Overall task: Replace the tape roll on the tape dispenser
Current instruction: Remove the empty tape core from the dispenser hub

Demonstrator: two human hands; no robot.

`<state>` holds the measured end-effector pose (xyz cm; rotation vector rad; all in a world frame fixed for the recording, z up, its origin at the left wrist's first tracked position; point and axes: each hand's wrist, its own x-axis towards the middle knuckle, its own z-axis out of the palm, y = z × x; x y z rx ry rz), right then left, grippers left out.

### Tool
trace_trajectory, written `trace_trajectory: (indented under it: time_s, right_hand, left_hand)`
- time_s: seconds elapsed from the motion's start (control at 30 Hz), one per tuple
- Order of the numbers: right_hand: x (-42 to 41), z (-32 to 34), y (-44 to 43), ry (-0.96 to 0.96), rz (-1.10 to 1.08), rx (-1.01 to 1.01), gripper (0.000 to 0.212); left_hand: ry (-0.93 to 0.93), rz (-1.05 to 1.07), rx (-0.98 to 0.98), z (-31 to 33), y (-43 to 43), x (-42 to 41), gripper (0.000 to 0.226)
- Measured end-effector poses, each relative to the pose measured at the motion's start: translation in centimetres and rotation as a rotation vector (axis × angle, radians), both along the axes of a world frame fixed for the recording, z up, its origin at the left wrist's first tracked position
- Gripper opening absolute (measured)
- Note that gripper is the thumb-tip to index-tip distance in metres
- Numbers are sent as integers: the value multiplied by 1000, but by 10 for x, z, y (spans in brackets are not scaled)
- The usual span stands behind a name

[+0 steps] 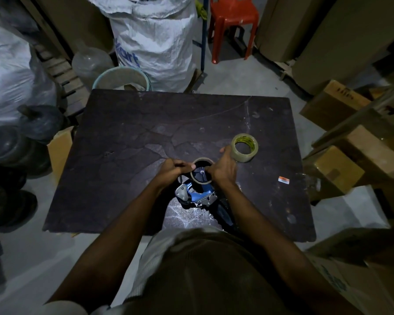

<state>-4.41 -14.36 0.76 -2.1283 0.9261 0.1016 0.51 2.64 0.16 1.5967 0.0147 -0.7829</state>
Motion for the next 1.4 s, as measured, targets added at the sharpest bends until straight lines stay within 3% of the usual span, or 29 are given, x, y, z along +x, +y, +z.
trace_trajectory:
  time_s: [0.1, 0.23, 0.3, 0.4, 0.5, 0.6, 0.7, 0.8, 0.93, 1.13, 1.4]
  right_hand:
    - [-1, 0, -4, 4, 41, 30, 64]
    - [-7, 2, -22, -15, 108, 384, 53]
    - [-16, 11, -28, -19, 164, 554, 56]
    - [-31, 9, -34, -53, 237, 639, 73]
    - [-39, 1, -33, -73, 282, 544, 109]
    - [-40, -4, -32, -138, 300, 379, 123]
    - [-40, -8, -36, -177, 279, 214, 115]
    - [-44, -1, -47, -208, 231, 106, 100]
    - [-53, 1, -61, -248, 192, 33, 89]
    - [-65, 3, -67, -281, 111, -29, 84]
    - [-76, -10, -92, -117, -45, -190, 74]
  left_hand:
    - [-32, -16, 7, 6, -2, 3, 24]
    - [-53, -15, 48, 9, -1, 12, 27]
    - [-59, -26, 74, 7, 1, 16, 28]
    - [-65, -27, 80, 8, 0, 16, 26]
    - [-81, -52, 83, 7, -6, 14, 25]
    - [-102, -35, 65, 6, -19, 10, 21]
    - [-165, -42, 104, 0, -35, 7, 16]
    - [-248, -84, 140, 1, -51, 1, 25]
    - [-212, -117, 73, 11, -74, -8, 26]
    - [-356, -276, 229, 17, -112, -13, 35]
    - [-391, -432, 271, 9, -148, -22, 27]
